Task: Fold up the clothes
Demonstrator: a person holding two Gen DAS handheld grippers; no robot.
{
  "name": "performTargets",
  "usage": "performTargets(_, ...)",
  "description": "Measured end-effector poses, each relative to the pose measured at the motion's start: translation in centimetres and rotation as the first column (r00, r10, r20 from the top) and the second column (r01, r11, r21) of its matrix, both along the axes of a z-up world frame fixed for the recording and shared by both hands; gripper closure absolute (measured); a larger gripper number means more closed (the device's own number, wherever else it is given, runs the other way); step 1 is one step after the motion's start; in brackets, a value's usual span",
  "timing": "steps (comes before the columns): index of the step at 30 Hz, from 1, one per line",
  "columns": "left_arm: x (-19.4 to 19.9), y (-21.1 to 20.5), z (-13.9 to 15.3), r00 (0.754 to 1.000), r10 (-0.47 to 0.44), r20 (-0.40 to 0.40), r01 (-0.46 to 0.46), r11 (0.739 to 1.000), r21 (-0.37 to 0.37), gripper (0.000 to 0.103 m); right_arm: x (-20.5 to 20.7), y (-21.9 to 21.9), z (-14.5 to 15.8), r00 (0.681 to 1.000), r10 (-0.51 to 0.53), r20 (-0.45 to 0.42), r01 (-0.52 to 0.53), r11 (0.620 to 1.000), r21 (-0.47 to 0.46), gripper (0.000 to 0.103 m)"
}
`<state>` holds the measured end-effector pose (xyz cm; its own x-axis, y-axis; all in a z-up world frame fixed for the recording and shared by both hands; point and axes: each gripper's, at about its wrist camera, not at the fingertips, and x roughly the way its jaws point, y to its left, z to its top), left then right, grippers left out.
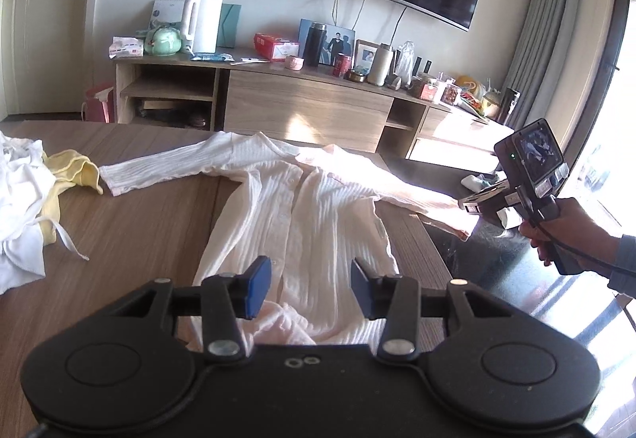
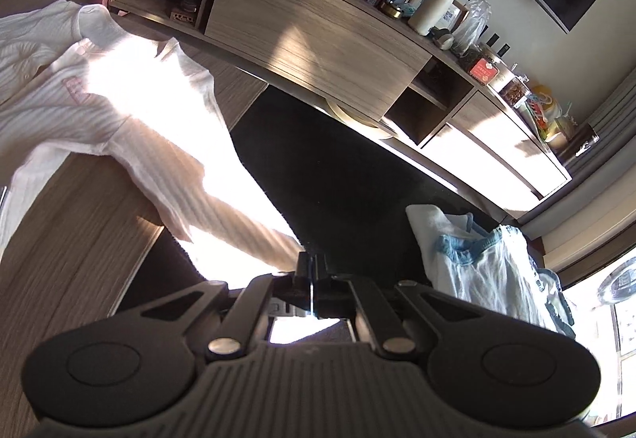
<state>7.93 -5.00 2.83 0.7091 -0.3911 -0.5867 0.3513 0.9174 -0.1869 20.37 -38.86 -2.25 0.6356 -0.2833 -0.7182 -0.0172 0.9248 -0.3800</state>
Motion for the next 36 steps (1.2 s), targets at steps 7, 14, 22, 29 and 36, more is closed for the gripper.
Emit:
performTargets(7, 0.1, 1.3, -0.2, 0.999, 0.031, -0.022, -0.031, 1.0, 0.002, 0.06, -2.6, -1.3, 2.5, 0.988, -0.105, 0.112, 0.068, 0.954, 0.293, 0.096)
performTargets(14, -1.0, 3.8, -1.7, 0.996, 0.049, -0.068, -0.041, 0.993, 0.11, 0.06, -10.4, 5.2, 3.3, 0.99, 0.005, 0.139, -0.079, 0.844, 0.53, 0.095)
performTargets(22, -1.8, 5.4, -2.8, 0.989, 0.062, -0.135, -0.039, 0.986, 0.165, 0.06, -19.3, 15.8, 0.4, 0.994, 0.1, 0.047, -0.105, 0.719, 0.687, 0.057)
performTargets(29, -0.9, 4.9, -4.7, 0.982, 0.057, -0.179, -0.032, 0.99, 0.141, 0.06, -21.2, 19.1, -1.3, 0.992, 0.122, 0.002, -0.097, 0.777, 0.622, 0.056)
performTargets(36, 0.1, 4.7, -6.0, 0.982, 0.048, -0.183, -0.027, 0.993, 0.114, 0.063, -21.0, 21.4, -1.3, 0.977, 0.213, 0.015, -0.19, 0.83, 0.524, 0.056)
